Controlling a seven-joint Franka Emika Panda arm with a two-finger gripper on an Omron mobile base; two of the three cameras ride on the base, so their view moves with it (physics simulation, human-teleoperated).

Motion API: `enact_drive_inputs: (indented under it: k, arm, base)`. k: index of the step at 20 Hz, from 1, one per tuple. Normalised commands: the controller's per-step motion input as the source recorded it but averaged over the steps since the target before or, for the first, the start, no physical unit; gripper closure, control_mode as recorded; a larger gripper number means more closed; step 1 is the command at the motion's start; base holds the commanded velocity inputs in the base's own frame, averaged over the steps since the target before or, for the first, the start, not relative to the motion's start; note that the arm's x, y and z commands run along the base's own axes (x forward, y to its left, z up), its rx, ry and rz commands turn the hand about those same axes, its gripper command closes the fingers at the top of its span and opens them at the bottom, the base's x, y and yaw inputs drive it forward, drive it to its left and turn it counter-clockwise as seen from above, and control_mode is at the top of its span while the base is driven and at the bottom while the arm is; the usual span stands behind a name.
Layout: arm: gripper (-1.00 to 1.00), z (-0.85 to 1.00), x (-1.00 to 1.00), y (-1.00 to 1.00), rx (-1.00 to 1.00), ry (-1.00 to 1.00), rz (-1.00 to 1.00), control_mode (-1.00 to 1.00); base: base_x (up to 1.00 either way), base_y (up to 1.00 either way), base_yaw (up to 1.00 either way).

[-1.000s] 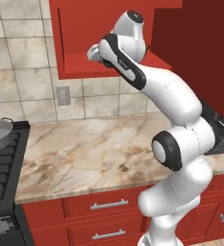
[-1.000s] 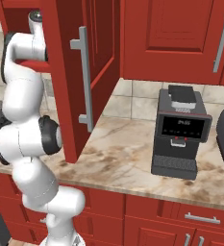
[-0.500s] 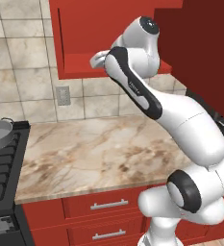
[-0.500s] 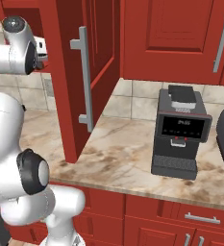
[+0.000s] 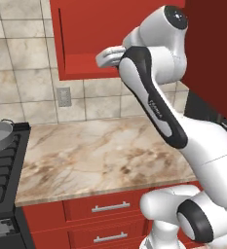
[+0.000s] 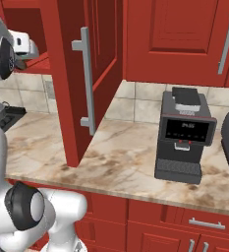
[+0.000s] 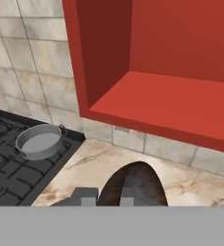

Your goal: Open the cabinet and move the ladle to the pot. Then close the cabinet.

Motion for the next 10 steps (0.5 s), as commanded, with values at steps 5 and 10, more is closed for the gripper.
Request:
enact_drive_inputs:
  k: [5, 10]
  arm:
    - [1.00, 0.07, -0.97, 0.00, 0.00, 0.21, 0.00, -1.00]
    - [1.00, -0.04, -0.85, 0.00, 0.00, 0.22, 0.00, -1.00]
  base:
    - [0.00, 0.00, 0.00]
    - [0.00, 0.00, 0.00]
